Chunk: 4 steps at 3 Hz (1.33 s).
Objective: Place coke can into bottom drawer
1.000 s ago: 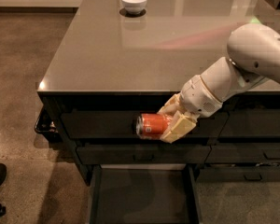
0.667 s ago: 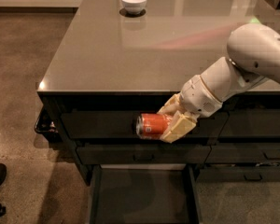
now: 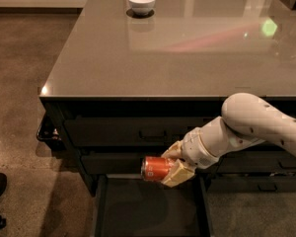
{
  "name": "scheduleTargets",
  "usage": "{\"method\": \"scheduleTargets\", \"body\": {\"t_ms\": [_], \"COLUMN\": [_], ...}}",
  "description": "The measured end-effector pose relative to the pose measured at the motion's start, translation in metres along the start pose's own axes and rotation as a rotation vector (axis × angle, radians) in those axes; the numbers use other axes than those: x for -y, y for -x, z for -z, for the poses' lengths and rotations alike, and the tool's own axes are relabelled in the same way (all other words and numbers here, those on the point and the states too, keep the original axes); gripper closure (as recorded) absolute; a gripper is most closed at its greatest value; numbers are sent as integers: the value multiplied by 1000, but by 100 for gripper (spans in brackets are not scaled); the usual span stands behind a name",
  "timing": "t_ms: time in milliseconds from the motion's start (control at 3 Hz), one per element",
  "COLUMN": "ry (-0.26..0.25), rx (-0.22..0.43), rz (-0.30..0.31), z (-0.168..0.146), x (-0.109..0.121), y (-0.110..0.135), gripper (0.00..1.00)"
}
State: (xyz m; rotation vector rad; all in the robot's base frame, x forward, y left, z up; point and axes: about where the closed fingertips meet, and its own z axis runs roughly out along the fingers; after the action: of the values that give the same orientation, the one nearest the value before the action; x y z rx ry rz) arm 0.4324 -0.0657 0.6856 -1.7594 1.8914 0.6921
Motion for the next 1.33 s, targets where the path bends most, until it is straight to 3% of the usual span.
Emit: {"method": "scheduleTargets", "body": {"t_ms": [333, 667, 1000, 1333], "ry": [0, -52, -102, -110], "rx": [0, -18, -131, -260], "rz": [0, -23, -94, -135], "z": [0, -11, -53, -105], "x": [0, 3, -16, -30], "y": [0, -14, -67, -129], "gripper": [100, 100, 100, 100]}}
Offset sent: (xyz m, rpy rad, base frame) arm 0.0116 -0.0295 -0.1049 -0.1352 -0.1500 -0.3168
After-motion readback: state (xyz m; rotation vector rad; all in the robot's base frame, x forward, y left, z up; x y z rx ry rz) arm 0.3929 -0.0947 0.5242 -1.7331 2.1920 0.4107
